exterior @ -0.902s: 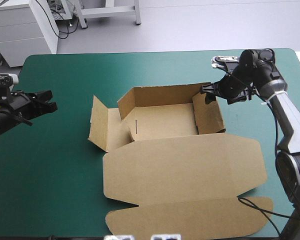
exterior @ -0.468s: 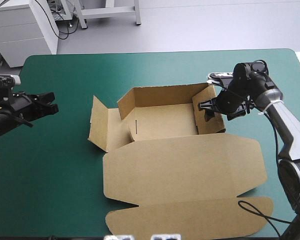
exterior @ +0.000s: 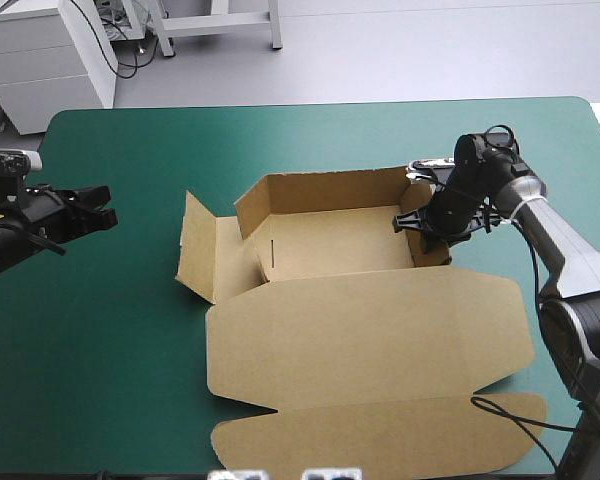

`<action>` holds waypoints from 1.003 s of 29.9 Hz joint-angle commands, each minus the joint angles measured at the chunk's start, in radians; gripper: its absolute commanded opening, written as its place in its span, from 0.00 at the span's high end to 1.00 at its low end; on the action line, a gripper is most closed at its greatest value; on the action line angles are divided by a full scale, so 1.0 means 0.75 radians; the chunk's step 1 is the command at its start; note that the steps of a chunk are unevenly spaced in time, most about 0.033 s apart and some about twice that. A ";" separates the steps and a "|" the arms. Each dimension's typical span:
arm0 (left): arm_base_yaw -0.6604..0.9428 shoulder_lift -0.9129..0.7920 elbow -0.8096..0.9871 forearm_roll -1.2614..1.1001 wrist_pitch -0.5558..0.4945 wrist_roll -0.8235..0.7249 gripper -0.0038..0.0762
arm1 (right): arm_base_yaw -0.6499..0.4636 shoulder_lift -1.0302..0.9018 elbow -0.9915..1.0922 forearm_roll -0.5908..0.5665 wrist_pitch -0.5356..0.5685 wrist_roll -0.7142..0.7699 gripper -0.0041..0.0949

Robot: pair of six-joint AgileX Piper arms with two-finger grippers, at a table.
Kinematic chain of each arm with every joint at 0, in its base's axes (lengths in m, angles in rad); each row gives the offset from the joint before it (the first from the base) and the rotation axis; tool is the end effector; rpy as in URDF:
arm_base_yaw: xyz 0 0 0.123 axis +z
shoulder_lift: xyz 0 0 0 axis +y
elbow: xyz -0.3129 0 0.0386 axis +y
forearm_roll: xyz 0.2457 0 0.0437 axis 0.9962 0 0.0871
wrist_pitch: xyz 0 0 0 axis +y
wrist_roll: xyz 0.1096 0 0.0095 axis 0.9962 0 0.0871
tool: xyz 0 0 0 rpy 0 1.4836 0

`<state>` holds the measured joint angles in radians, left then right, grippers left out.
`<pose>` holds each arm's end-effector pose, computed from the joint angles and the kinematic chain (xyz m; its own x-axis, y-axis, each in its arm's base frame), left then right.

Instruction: Fold the box

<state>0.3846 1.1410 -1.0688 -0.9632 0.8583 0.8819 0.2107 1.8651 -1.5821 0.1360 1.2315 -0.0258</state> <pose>0.2347 0.0212 0.4029 -0.4711 -0.0833 -0.8781 0.2531 0.9409 -0.2250 0.3801 0.0957 0.2767 -0.9717 -0.1878 -0.1434 -0.2066 0.9698 0.1293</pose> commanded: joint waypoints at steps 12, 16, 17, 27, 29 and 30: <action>-0.009 -0.024 -0.033 -0.083 -0.019 -0.006 0.94 | -0.004 -0.079 -0.036 0.051 0.023 -0.107 0.98; -0.009 -0.024 -0.033 -0.067 -0.016 -0.037 0.94 | -0.012 -0.182 -0.050 0.079 0.023 -0.135 0.98; -0.009 -0.024 -0.033 -0.059 -0.033 -0.037 0.94 | -0.017 -0.223 -0.053 0.079 0.023 -0.158 0.98; -0.006 0.077 -0.033 -0.052 -0.093 -0.084 0.94 | -0.148 -0.637 -0.067 -0.026 0.023 -0.241 0.98; -0.004 0.119 -0.033 -0.063 -0.093 -0.084 0.94 | -0.192 -0.685 -0.067 0.021 0.023 -0.295 0.98; -0.004 0.143 -0.033 -0.062 -0.093 -0.084 0.94 | -0.214 -0.712 -0.067 0.067 0.023 -0.337 0.98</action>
<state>0.3846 1.2310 -1.0688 -0.9581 0.8119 0.8261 0.0891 1.4095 -1.6002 0.1102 1.2514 -0.2201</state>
